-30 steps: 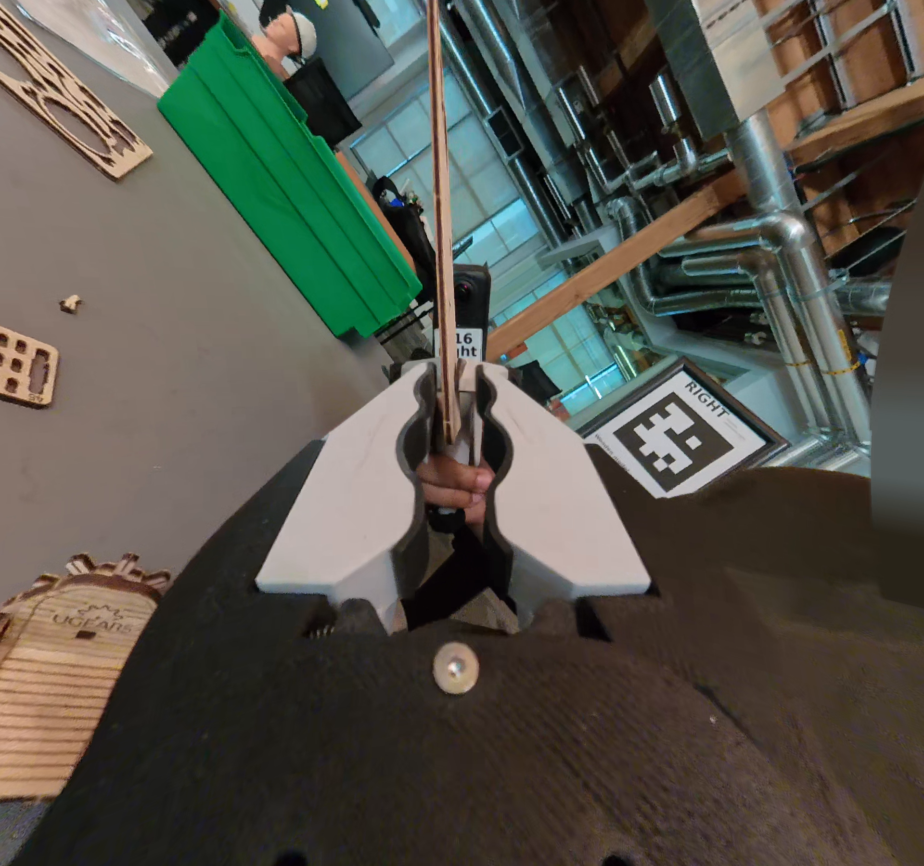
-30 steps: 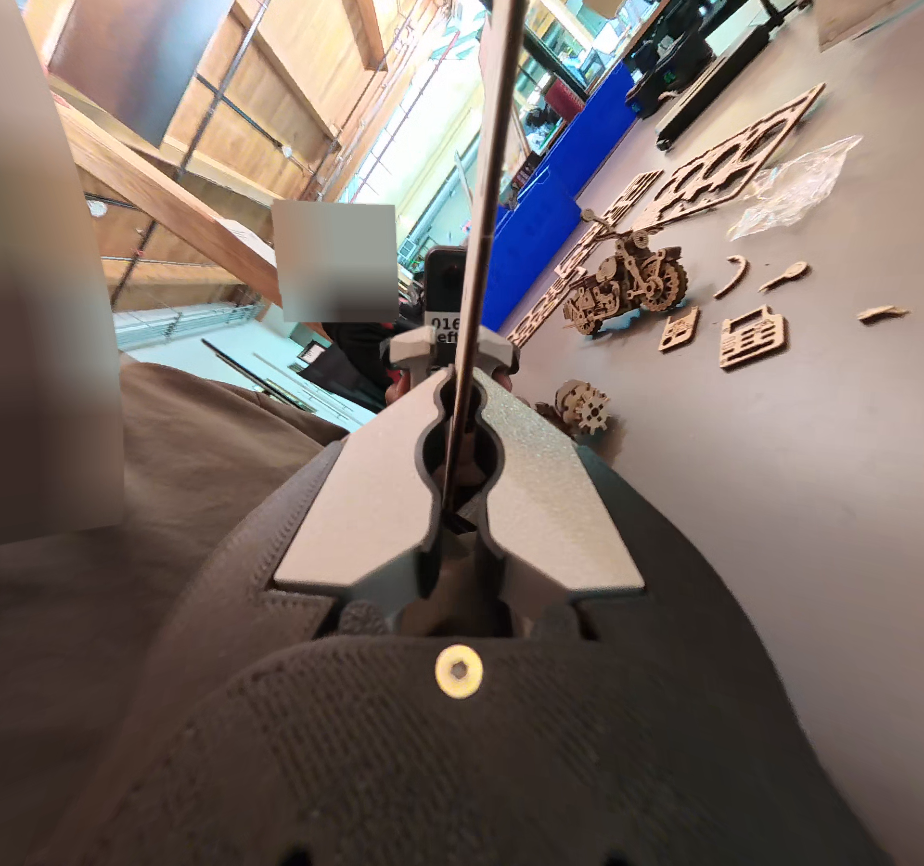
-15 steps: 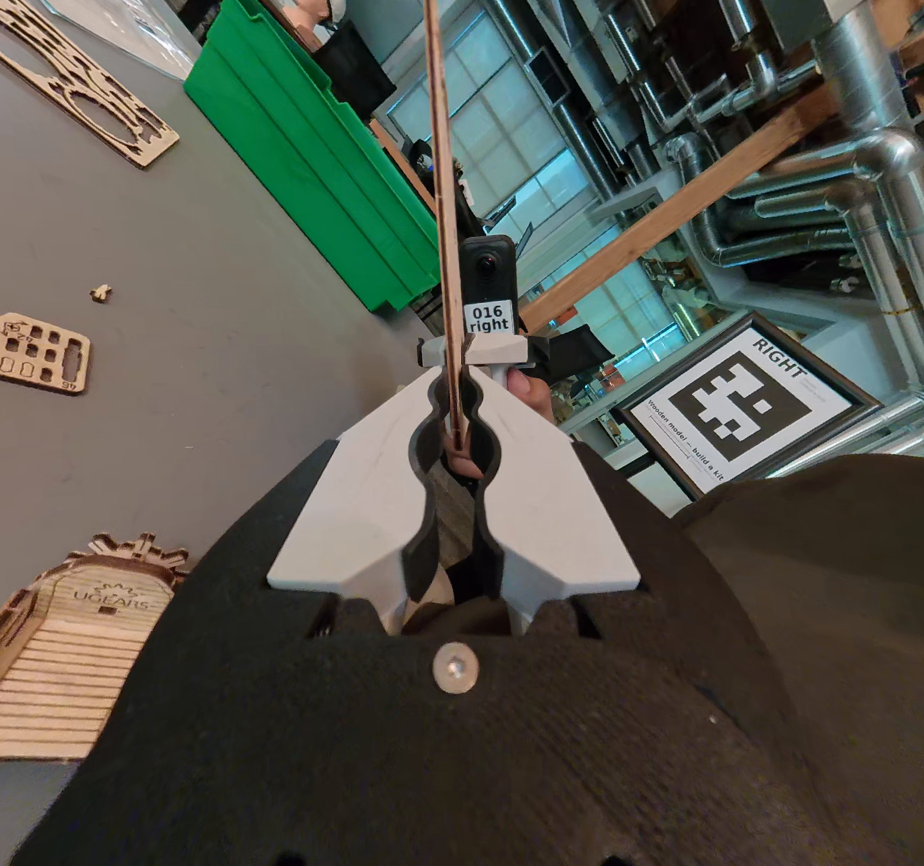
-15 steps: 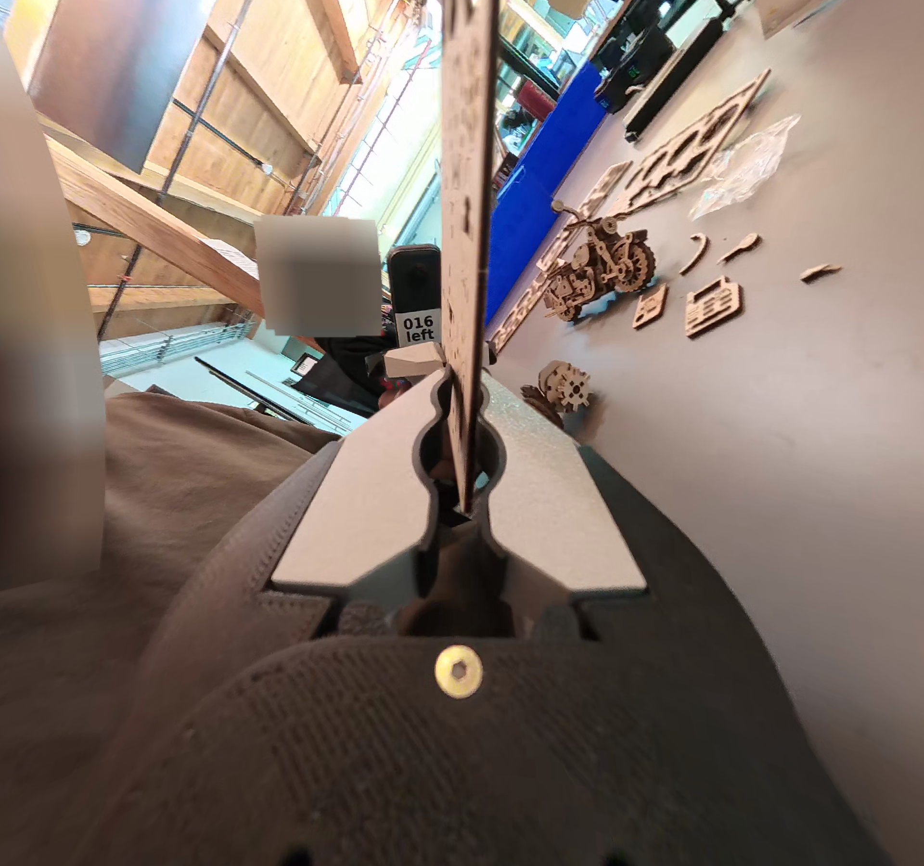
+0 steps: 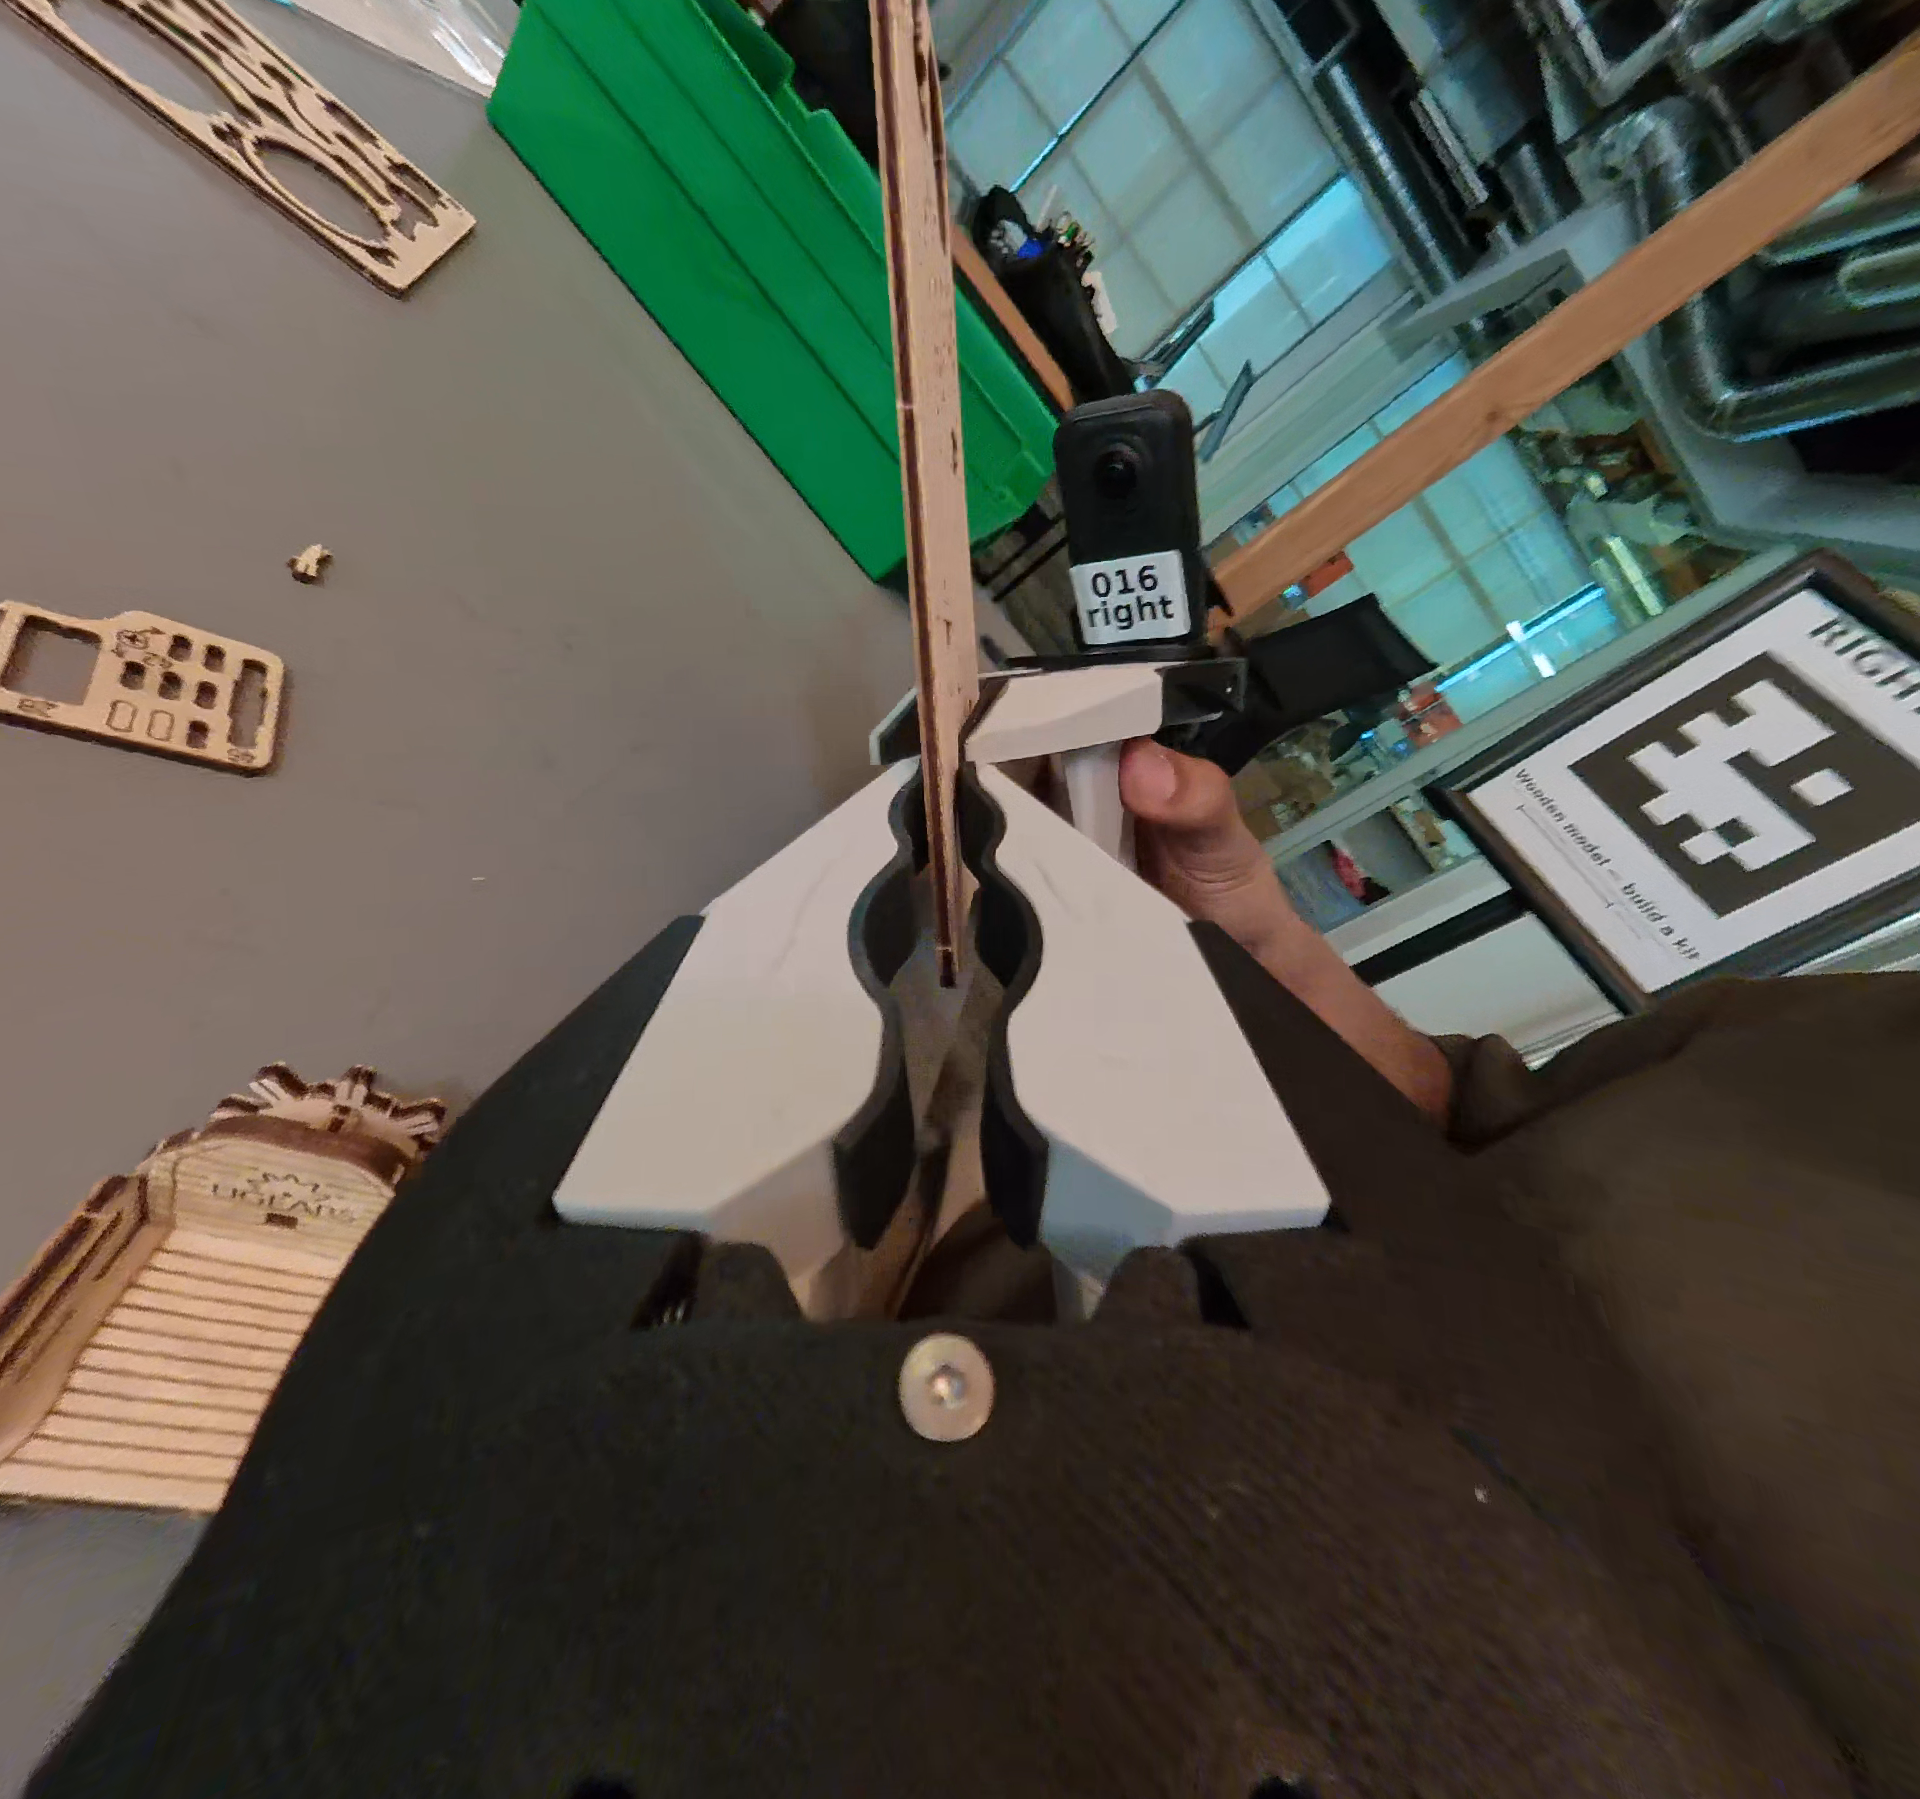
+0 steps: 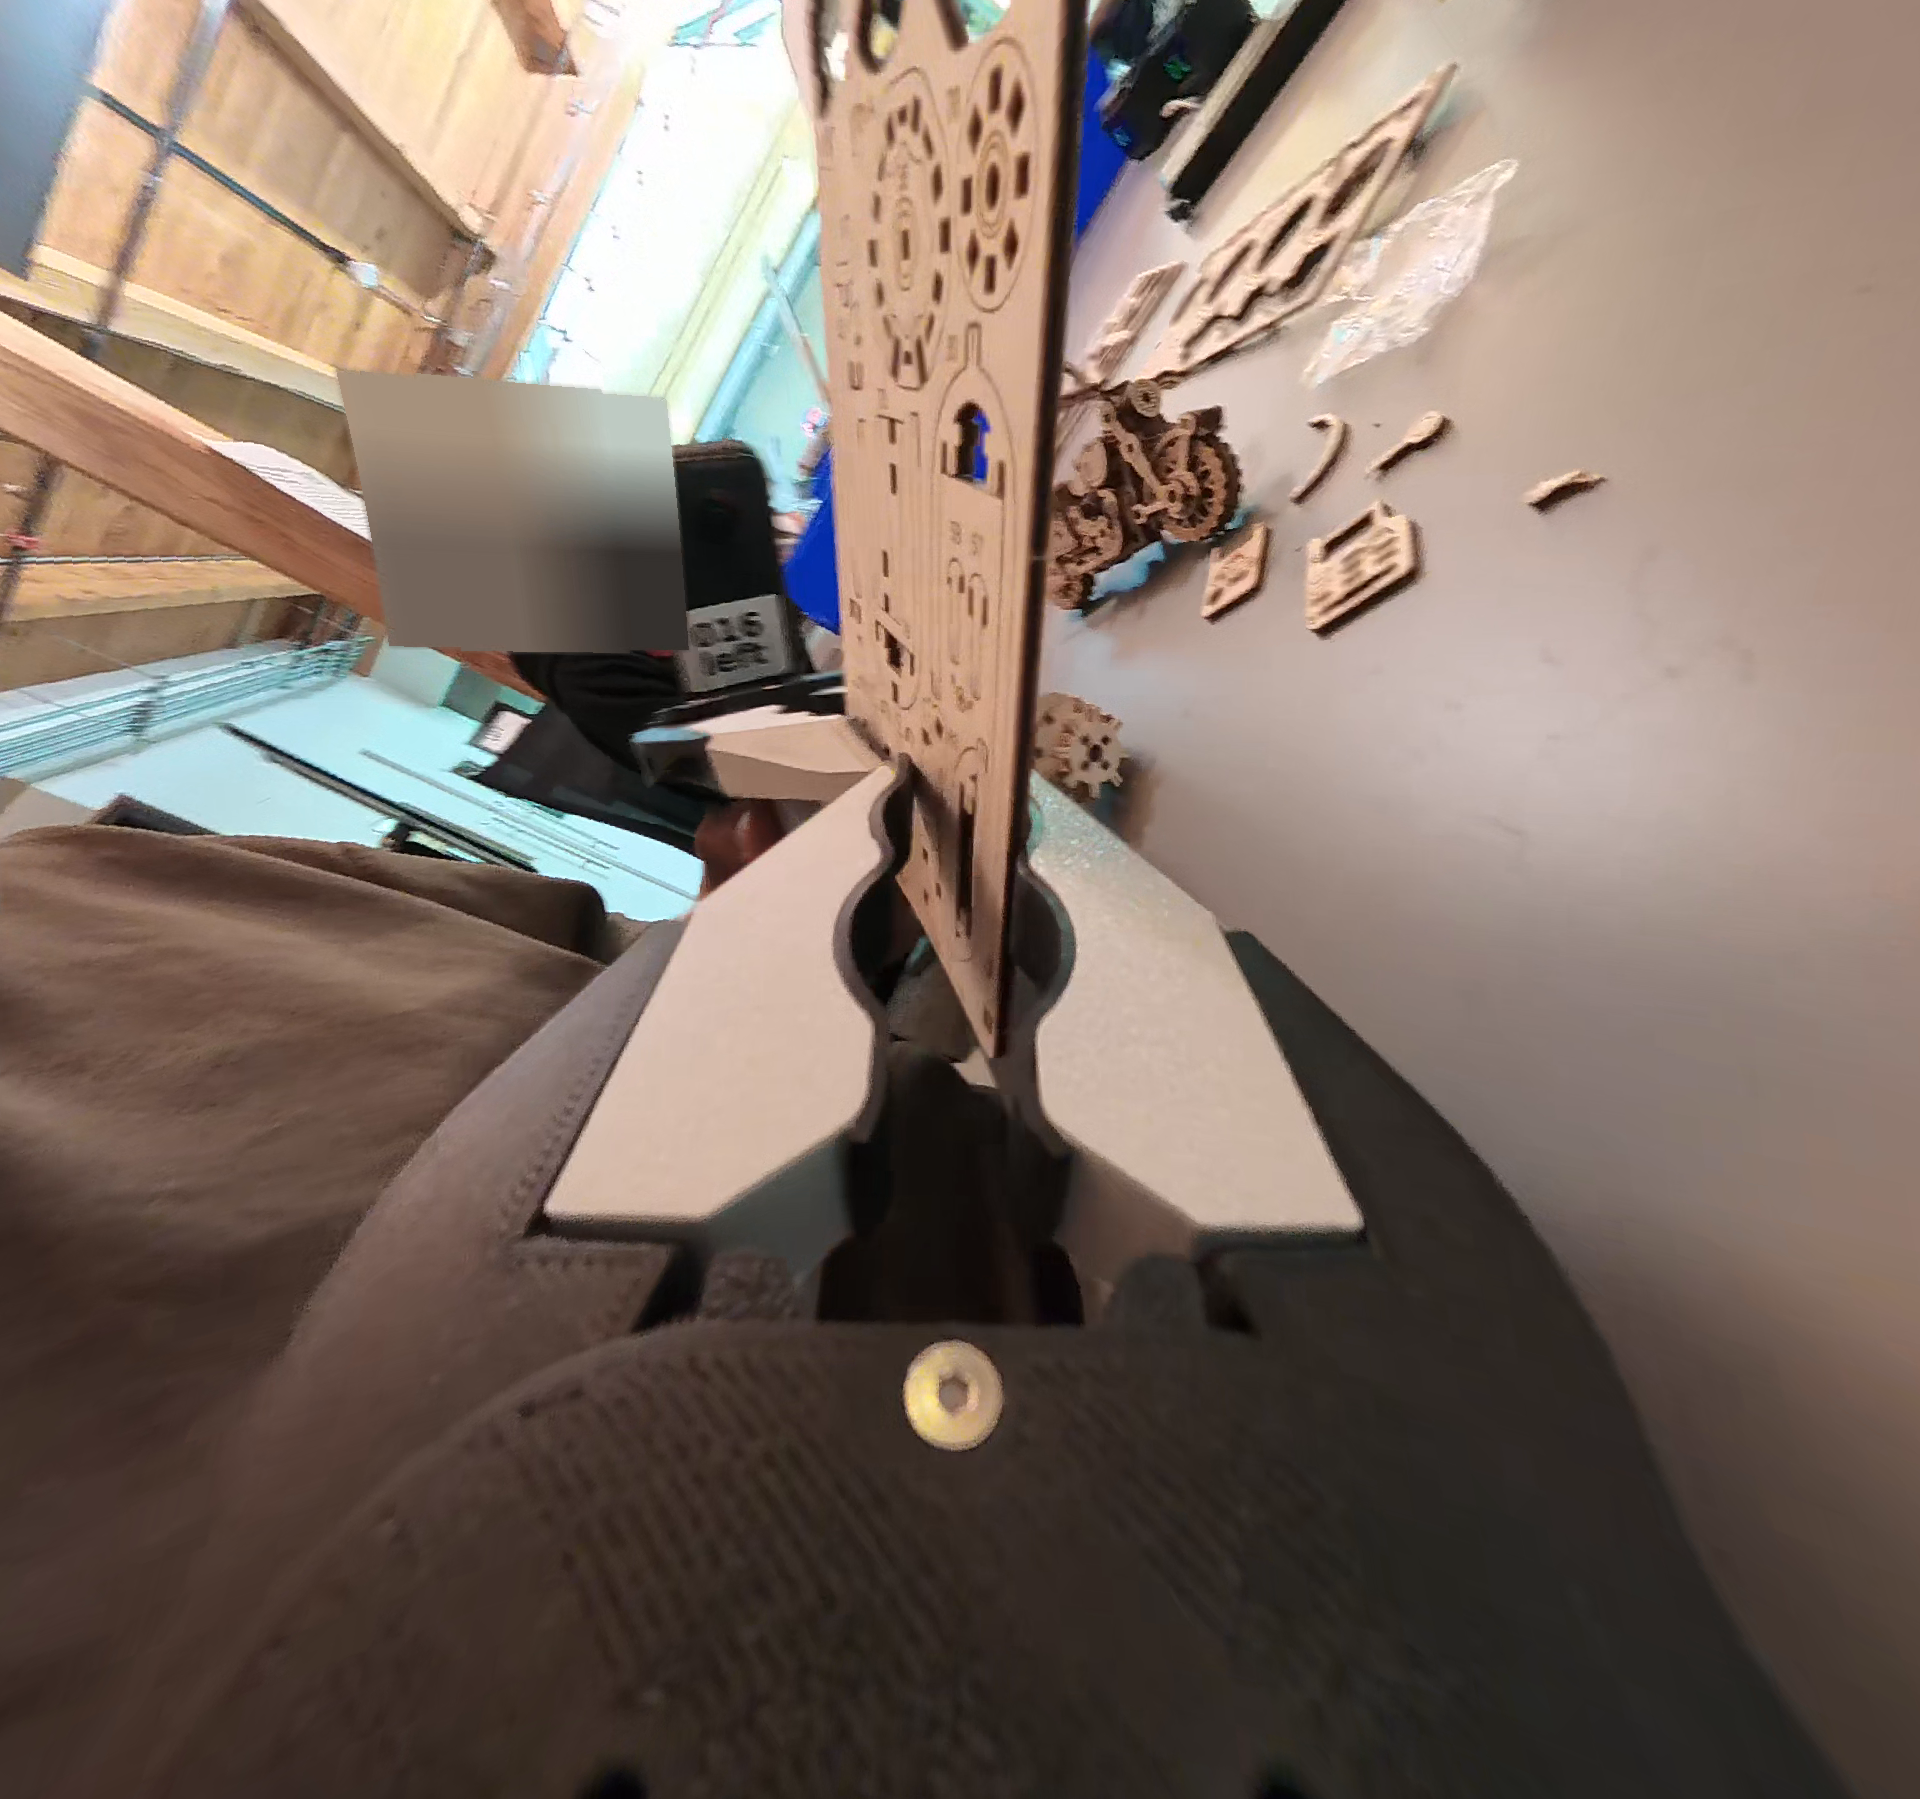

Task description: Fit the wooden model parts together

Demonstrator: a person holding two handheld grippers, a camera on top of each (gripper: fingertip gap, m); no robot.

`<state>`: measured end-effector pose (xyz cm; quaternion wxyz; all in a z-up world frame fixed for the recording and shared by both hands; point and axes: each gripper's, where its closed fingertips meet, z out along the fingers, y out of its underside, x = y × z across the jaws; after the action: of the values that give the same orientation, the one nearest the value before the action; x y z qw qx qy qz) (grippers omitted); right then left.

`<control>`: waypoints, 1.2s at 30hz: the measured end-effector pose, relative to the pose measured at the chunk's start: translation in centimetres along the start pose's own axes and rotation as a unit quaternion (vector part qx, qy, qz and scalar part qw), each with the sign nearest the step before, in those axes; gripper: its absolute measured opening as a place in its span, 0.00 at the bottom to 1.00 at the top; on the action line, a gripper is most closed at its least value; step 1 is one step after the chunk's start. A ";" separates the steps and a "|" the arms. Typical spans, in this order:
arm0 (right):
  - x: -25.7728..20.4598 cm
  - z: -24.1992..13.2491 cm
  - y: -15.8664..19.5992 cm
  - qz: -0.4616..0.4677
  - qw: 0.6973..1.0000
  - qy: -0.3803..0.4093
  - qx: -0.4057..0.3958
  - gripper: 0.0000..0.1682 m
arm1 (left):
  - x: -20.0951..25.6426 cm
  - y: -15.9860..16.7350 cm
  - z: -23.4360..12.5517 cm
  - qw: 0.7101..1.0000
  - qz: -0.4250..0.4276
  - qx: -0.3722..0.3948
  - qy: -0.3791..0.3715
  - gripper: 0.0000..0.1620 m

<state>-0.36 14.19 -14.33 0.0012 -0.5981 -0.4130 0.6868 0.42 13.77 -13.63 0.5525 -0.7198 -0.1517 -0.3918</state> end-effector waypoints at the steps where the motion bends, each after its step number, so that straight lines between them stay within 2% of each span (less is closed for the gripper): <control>1: 0.2 0.0 0.0 -0.003 1.000 0.007 -0.001 0.09 | -0.1 0.1 0.0 1.000 0.011 -0.002 -0.008 0.00; 11: 1.3 0.2 0.1 -0.034 0.997 0.074 -0.004 0.13 | -0.9 0.3 0.2 0.998 0.035 -0.001 -0.045 0.00; 15: 1.6 0.2 0.0 -0.041 0.995 0.092 -0.004 0.14 | -1.1 0.3 0.2 0.999 0.015 0.003 -0.041 0.00; 22: 0.9 -0.3 0.2 0.000 0.999 0.037 -0.011 0.12 | -0.3 0.4 0.3 1.000 0.020 0.002 -0.023 0.00; 29: 1.4 -0.2 -0.2 -0.078 0.990 0.119 -0.005 0.17 | -0.6 0.1 0.2 0.998 0.050 0.009 -0.046 0.00; 31: 1.1 -0.1 -0.5 -0.073 0.992 0.105 0.006 0.18 | -0.3 -0.2 0.1 0.997 0.056 0.014 -0.042 0.00; 35: -0.2 -0.7 -1.6 -0.023 0.999 0.022 0.042 0.13 | 0.3 -0.9 -0.2 0.999 0.019 0.029 -0.011 0.00; 36: -0.5 -1.0 -1.8 -0.018 0.999 0.006 0.046 0.17 | 0.3 -1.0 -0.3 0.999 0.008 0.031 -0.004 0.00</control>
<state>-0.26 15.71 -12.81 0.0434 -0.5944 -0.3915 0.7011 -0.15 13.74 -12.70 0.5774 -0.7050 -0.1601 -0.3794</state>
